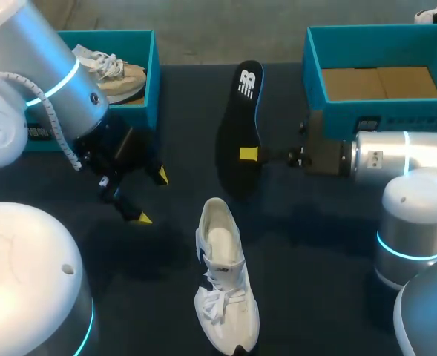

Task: Take the shoe out of the shoebox, open the shoe tongue, remove and reinsert the insole, then place the shoe into the shoebox

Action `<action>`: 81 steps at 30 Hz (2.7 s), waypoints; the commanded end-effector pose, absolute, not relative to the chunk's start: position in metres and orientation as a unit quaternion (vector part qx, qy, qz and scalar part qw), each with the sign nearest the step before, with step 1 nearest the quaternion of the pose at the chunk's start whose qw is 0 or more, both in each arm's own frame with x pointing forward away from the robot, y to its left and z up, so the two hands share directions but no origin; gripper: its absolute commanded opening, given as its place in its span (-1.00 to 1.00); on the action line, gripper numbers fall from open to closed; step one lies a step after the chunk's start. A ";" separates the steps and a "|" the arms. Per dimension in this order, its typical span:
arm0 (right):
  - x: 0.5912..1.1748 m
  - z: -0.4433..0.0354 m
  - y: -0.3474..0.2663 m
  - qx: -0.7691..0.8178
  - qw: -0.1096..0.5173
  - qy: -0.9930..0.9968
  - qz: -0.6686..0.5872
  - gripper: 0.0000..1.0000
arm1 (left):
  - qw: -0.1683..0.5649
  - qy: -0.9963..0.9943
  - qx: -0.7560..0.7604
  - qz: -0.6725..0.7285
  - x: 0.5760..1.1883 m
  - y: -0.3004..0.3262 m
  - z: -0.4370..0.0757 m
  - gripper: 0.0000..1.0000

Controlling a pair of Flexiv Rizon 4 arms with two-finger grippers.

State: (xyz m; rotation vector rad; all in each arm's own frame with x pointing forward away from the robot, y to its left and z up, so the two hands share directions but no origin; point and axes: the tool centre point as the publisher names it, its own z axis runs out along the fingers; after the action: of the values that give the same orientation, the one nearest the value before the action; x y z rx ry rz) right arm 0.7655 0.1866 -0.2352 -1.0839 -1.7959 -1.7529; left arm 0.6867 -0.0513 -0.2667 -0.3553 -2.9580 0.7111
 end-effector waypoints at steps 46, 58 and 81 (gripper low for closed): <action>0.747 -0.273 0.206 -0.316 0.208 -0.655 -0.654 -1.00 | 0.054 -0.967 -0.085 0.232 0.668 -0.075 -0.353 1.00; 0.745 -0.278 0.207 -0.316 0.210 -0.653 -0.655 -1.00 | 0.043 -0.972 -0.069 0.218 0.664 -0.077 -0.354 1.00; 0.730 -0.284 0.207 -0.300 0.208 -0.647 -0.669 -1.00 | 0.043 -0.974 -0.062 0.215 0.663 -0.075 -0.352 1.00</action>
State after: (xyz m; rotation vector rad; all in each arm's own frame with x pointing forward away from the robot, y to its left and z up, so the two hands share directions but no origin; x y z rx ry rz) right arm 0.7329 0.2055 -0.2840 -0.8286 -1.8014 -1.8584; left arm 0.6647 -0.0760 -0.3516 -0.1899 -2.9736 0.6575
